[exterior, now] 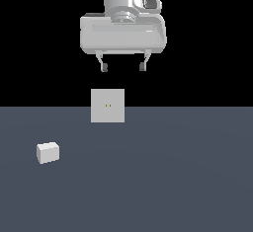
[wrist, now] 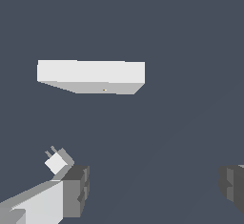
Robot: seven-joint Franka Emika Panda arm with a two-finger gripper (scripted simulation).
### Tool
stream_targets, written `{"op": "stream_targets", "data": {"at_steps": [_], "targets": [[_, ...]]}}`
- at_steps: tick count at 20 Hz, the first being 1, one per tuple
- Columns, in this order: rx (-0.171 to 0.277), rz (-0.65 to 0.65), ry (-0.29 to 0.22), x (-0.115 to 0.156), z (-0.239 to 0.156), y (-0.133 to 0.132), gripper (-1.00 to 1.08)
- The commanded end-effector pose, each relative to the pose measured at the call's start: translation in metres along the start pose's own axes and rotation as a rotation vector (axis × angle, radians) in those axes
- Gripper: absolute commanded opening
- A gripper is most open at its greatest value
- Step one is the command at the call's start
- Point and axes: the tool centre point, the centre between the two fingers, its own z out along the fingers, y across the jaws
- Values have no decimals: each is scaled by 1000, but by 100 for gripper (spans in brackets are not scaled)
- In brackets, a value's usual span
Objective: Plug the charger into the wall socket.
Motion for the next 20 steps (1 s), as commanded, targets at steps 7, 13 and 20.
{"op": "stream_targets", "data": {"at_steps": [7, 13, 20], "targets": [[4, -20, 10, -1, 4, -4, 100], [18, -82, 40, -6, 14, -18, 100], [45, -205, 99, -15, 36, -44, 100]]}}
